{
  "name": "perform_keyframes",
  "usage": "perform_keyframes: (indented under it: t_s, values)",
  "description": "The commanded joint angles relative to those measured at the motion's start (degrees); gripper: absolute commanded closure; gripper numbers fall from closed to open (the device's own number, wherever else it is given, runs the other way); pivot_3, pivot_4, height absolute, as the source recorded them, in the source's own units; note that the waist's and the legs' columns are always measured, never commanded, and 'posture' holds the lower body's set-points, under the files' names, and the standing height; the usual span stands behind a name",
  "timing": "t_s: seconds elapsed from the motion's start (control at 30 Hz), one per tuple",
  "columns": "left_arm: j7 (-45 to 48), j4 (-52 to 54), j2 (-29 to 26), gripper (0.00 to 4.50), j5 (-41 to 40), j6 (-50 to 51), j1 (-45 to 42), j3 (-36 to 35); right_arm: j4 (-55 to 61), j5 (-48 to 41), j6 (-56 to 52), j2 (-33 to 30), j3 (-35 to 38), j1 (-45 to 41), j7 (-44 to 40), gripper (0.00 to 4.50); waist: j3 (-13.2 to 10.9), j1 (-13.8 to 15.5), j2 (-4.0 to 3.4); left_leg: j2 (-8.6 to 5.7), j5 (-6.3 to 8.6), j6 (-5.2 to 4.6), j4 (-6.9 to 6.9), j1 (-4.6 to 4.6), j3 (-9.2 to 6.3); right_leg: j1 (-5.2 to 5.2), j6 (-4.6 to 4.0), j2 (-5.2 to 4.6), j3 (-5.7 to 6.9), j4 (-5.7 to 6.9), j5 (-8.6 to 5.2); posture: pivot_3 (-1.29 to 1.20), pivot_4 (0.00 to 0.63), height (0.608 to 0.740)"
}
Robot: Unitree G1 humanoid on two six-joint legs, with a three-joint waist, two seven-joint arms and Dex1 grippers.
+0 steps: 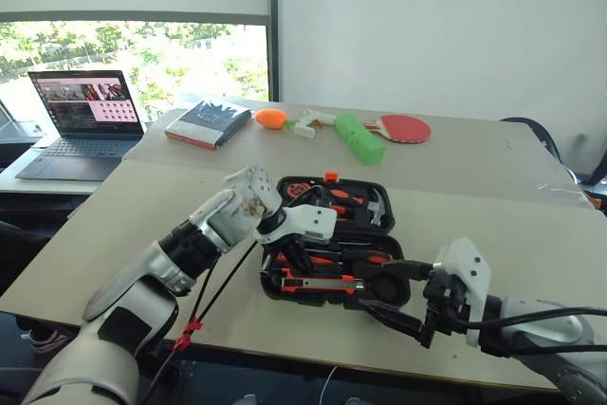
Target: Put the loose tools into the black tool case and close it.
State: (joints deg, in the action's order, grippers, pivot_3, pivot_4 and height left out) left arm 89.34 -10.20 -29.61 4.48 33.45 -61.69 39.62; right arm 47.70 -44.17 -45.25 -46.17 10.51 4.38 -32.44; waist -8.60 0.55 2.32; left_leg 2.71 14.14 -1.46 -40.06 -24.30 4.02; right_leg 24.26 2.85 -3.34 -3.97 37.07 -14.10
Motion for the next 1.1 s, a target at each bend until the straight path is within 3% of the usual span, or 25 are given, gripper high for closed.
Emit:
perform_keyframes:
  t_s: [0.03,0.4,0.9,1.1]
  values:
    - [-0.39,-0.53,0.55,4.44,0.90,-1.57,0.12,0.26,1.50,-0.89,0.23,-0.30,1.29,-0.42,0.15,0.00,0.00,0.00,0.00,0.00,0.00,0.00,0.00,0.01,0.00,0.00,0.00,0.00,0.00,0.00,0.00,0.00,0.150,0.736]
    - [0.51,0.78,1.27,4.44,0.74,-1.19,1.21,0.34,1.38,-0.67,0.32,-0.29,1.19,-0.28,0.23,0.00,0.01,-0.01,-0.01,0.00,0.00,0.00,0.00,0.04,0.00,-0.04,0.00,0.00,0.00,0.00,0.00,0.00,0.150,0.736]
    - [-4.53,-3.64,2.10,4.44,8.81,-11.89,5.23,4.27,1.26,-0.60,0.28,-0.52,1.06,-0.58,-0.03,0.00,0.12,0.12,-0.11,-0.01,0.00,0.00,-0.03,0.18,0.00,-0.23,0.00,-0.01,0.00,0.00,0.00,0.00,0.150,0.736]
    - [-4.83,-4.79,3.60,4.44,8.96,-12.38,6.33,2.36,1.34,-0.46,0.26,-0.44,1.08,-0.28,0.13,0.00,0.42,0.11,-0.27,-0.02,0.00,0.00,-0.03,0.27,0.02,-0.32,0.00,-0.02,0.00,0.00,0.00,0.00,0.150,0.736]
